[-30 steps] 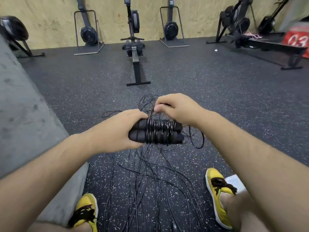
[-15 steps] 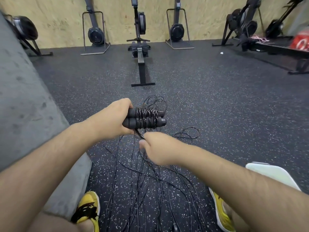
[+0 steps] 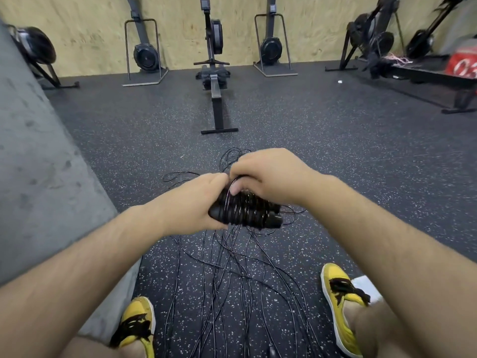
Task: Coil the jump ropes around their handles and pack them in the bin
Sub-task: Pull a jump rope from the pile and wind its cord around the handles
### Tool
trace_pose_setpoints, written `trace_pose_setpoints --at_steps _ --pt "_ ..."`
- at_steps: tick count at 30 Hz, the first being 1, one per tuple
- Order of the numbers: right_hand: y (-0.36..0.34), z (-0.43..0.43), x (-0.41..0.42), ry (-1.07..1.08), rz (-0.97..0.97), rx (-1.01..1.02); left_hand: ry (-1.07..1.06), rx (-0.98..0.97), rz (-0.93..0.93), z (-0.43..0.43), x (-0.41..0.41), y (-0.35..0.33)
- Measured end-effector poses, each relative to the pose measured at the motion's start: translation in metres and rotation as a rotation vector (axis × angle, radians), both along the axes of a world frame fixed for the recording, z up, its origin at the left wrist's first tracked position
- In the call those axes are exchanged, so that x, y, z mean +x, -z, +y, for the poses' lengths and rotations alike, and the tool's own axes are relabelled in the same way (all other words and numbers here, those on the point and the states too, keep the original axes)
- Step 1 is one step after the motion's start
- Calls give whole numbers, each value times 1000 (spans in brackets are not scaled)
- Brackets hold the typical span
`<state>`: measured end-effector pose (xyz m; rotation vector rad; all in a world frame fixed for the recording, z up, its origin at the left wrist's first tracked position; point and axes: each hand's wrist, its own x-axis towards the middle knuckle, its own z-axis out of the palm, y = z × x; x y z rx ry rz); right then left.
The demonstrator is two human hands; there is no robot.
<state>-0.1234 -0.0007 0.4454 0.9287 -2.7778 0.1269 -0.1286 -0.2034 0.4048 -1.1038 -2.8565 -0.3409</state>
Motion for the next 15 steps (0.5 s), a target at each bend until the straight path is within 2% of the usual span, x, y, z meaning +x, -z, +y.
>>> trace_pose_setpoints --at_steps 3,7,8,9,11,13,15 --pt "9 19 -21 34 -168 -177 5 112 -52 3 12 -4" --pt "17 20 -19 51 -532 -529 -41 275 -155 2 21 -11" --pt "18 18 -16 71 -557 -561 -63 333 -173 2 22 -14" --pt "18 15 -14 100 -507 -503 -89 377 -171 3 21 -17" --pt "19 6 -6 208 -606 -547 -151 442 -133 4 19 -20" --pt "27 -6 -3 162 -479 -501 -216 506 -107 2 14 -18" --pt "35 -21 1 202 -468 -555 -267 564 -90 -1 8 -14"
